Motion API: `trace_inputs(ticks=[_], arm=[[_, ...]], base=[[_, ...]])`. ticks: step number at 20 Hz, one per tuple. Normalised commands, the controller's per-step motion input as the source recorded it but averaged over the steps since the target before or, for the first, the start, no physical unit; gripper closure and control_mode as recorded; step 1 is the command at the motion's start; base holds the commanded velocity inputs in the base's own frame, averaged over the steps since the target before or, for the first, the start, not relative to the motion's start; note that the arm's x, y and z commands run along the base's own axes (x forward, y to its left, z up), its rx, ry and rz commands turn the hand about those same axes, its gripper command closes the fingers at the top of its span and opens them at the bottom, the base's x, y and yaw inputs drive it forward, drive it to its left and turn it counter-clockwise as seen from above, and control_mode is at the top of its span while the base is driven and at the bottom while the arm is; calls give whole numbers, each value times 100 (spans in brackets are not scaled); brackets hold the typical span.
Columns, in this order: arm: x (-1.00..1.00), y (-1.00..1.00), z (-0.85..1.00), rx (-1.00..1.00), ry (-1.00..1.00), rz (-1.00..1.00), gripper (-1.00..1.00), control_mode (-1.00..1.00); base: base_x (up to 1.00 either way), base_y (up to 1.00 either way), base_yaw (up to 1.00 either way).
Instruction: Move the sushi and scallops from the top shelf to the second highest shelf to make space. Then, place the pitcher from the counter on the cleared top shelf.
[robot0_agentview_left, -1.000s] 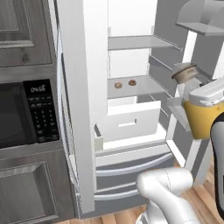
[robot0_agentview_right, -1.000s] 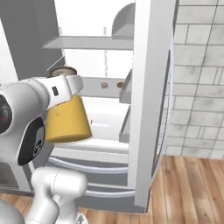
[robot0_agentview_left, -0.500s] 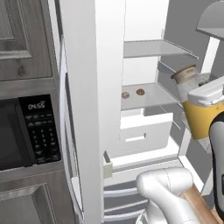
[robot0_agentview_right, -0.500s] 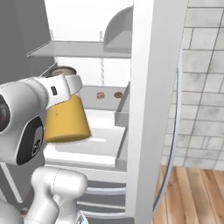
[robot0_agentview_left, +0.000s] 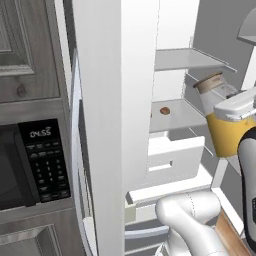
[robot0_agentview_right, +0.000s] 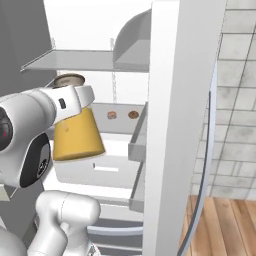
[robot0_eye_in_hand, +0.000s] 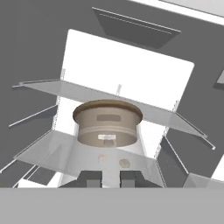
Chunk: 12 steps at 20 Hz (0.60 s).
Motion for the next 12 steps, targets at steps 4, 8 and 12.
trace_inputs(ticks=[4, 8, 12], arm=[[7, 10, 0, -1, 0, -2, 100, -100], [12, 18, 0, -2, 0, -3, 100, -100], [0, 0, 0, 0, 0, 0, 100, -100]], base=[[22, 33, -6], [0, 0, 0], [0, 0, 0]])
